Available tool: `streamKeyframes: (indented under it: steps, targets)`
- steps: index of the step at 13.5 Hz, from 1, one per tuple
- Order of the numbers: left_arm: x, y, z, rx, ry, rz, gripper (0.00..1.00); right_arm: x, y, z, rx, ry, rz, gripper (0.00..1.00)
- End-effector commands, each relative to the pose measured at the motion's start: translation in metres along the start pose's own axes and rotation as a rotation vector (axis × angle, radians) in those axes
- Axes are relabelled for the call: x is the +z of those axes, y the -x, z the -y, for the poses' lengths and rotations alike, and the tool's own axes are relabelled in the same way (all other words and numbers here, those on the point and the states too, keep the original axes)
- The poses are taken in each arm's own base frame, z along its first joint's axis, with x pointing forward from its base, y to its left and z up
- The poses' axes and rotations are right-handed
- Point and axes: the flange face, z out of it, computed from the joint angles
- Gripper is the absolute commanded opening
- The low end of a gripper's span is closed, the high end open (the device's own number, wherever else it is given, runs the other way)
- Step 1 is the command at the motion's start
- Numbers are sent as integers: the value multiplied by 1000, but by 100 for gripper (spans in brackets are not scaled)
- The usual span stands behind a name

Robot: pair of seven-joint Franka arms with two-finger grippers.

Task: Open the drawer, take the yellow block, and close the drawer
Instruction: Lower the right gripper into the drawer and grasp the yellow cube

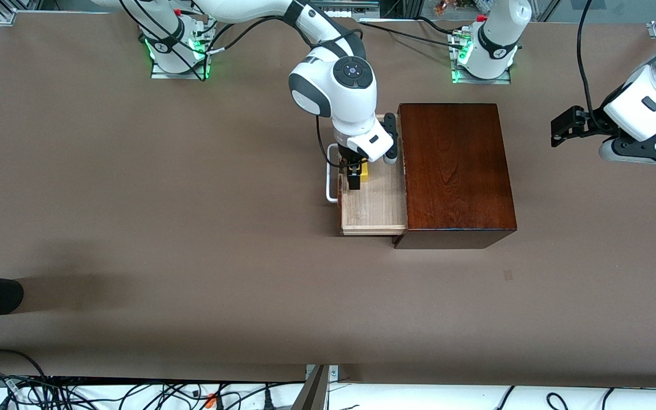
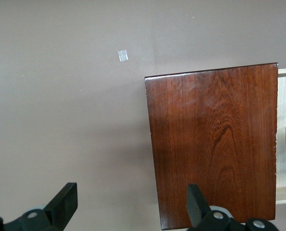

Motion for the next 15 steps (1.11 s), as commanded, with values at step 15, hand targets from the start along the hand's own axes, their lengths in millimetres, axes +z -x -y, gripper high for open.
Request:
streamKeyframes:
  steps: [15]
  targets:
    - [-6, 6, 3, 24, 11, -6, 100, 25, -5, 13, -34, -5, 44, 63]
